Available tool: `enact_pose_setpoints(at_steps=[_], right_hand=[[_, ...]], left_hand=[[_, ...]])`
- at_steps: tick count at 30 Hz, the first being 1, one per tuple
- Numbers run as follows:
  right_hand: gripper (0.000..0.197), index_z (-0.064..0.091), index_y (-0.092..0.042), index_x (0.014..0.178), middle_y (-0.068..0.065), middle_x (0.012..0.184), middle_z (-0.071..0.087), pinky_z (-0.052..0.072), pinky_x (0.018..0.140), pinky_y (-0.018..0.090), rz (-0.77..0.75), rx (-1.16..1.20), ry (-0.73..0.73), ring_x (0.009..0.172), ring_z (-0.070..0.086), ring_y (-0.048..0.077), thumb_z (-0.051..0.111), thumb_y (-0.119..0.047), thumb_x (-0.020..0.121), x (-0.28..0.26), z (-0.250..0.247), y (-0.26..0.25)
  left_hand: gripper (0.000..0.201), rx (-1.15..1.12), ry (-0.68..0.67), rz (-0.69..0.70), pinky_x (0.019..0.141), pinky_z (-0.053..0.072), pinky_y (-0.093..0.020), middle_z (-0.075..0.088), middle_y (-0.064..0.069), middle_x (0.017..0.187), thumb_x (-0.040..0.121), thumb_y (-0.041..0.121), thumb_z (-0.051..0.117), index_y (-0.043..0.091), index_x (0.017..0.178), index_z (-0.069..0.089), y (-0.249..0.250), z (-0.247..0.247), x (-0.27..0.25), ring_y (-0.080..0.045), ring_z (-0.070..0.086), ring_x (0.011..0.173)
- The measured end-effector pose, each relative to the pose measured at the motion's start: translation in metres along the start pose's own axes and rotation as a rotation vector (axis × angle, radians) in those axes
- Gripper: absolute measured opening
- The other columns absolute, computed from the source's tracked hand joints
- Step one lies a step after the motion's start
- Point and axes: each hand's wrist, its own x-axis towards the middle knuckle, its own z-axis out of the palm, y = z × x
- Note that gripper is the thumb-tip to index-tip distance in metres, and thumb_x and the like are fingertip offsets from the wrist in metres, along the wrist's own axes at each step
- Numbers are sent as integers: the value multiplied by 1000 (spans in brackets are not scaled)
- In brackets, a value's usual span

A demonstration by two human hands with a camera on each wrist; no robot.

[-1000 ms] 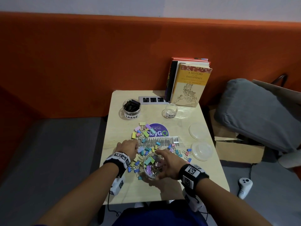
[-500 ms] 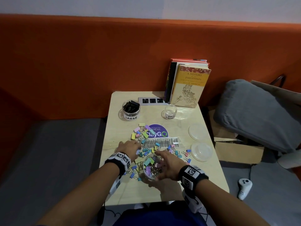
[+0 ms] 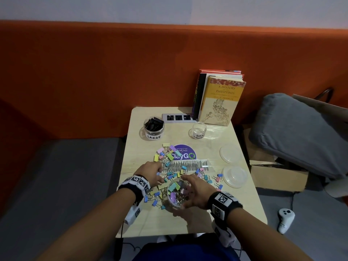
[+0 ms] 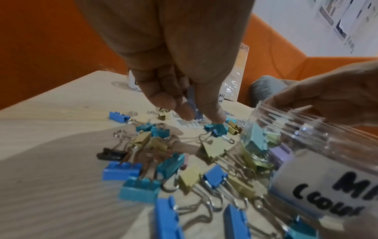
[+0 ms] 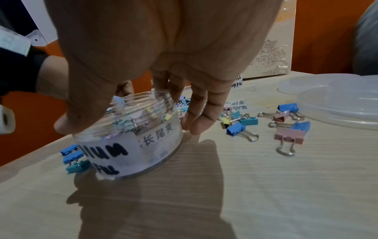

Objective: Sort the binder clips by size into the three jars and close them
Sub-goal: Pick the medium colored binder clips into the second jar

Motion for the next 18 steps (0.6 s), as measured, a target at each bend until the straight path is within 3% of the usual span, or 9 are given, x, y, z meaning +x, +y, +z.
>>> enact_pose_setpoints(at_steps=[2,5,10,14,18], right_hand=[[110,25,-30,152,-5,152,32,38,109,35,2,2,-2,135,40,20,88,-46,63,0,0,0],[111,25,-30,152,-5,152,33,39,109,36,4,17,-4,134,41,20,89,-45,62,0,0,0],[111,25,-30,152,-6,152,32,39,109,36,5,21,-3,134,41,20,89,-45,62,-1,0,-1],[109,26,-29,151,-5,150,34,39,109,36,10,20,0,133,41,20,89,-44,63,-2,-1,-3],[109,26,-30,151,-3,150,36,39,108,37,-1,13,-6,132,42,21,88,-45,63,-3,-2,-4]], left_hand=[[24,-18,17,17,79,53,-32,66,-2,103,83,25,77,18,99,61,1,-1,-2,-21,62,90],[14,-35,81,61,85,52,-33,63,-2,114,94,19,63,19,108,65,1,0,-6,-22,59,100],[15,-204,186,185,93,44,-27,59,2,111,97,19,57,23,105,70,9,-4,-15,-16,55,112],[17,-232,99,335,95,46,-34,56,9,101,95,24,63,24,109,73,27,-9,-27,-12,54,96],[27,-178,-60,363,88,47,-29,64,8,110,89,34,71,29,116,70,38,-7,-36,-9,56,92]])
